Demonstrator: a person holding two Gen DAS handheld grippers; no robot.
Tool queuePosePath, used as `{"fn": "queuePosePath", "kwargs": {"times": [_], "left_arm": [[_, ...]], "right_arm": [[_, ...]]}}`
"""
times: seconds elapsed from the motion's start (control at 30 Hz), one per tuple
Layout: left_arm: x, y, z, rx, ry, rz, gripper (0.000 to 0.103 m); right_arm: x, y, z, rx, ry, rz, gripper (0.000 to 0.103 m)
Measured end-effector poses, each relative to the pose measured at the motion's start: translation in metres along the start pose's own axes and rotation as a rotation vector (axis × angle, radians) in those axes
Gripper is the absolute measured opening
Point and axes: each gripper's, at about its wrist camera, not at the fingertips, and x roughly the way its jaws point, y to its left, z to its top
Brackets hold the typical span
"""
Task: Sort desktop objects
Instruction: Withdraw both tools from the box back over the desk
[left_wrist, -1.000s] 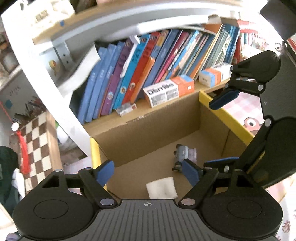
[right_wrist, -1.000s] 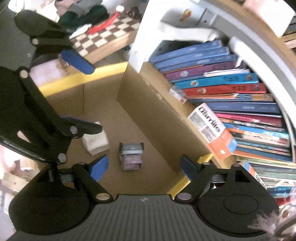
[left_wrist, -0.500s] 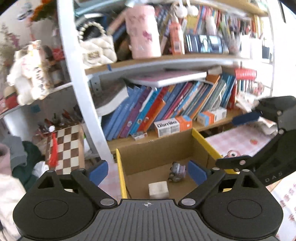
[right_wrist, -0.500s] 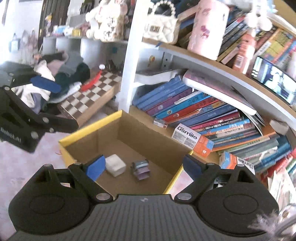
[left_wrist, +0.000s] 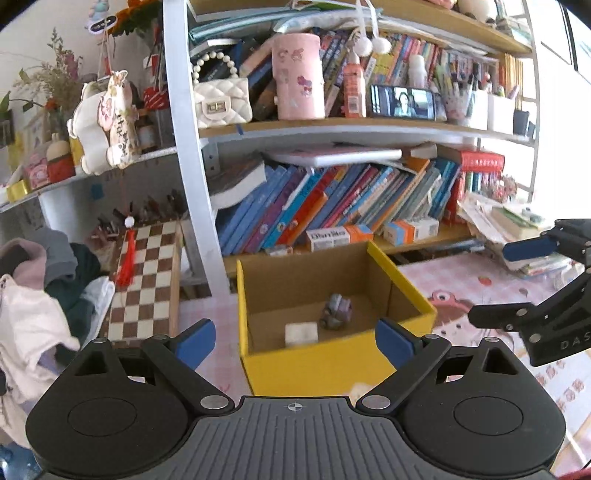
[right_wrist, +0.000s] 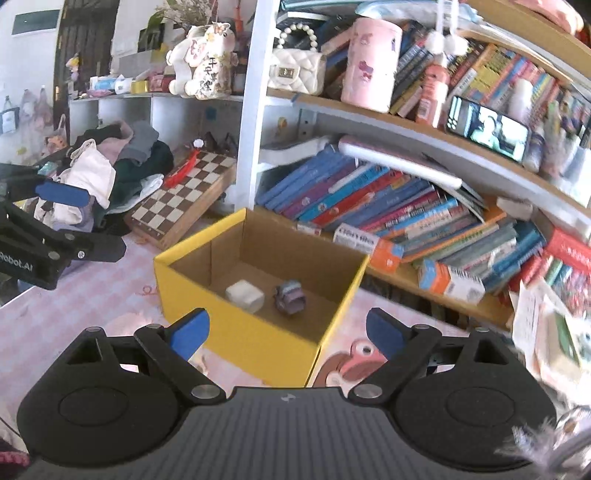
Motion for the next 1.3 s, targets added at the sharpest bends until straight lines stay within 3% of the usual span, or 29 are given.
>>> {"fn": "queuePosePath", "kwargs": {"times": [0.2,0.4,0.73,1.17,1.3], "left_arm": [[-0.010,-0.009,-0.025,-0.006,0.038,0.012,0.095],[-0.020,-0.015,-0.047,-0.002,0.078,0.006,0.095],[-0.028,-0.010,-0.072,-0.011,0.120,0.035,0.095],[-0.013,-0.009,-0.117,-0.001,0.305,-0.015,0.095],[-0.012,-0.011,-0.125,0.009,0.322,-0.029,0.095]], "right_arm": [[-0.007,0.014,-0.029,0.021,0.030,-0.039,0.093],[-0.011,0.024,-0.050,0.109,0.071,-0.034,0.094],[-0.017,0.050,-0.078,0.135,0.146,-0.013,0.094],[0.005,0.084,-0.104,0.108,0.301,0.063,0.097],[0.009,0.088,-0.107,0.101,0.324,0.066,0.097]]}}
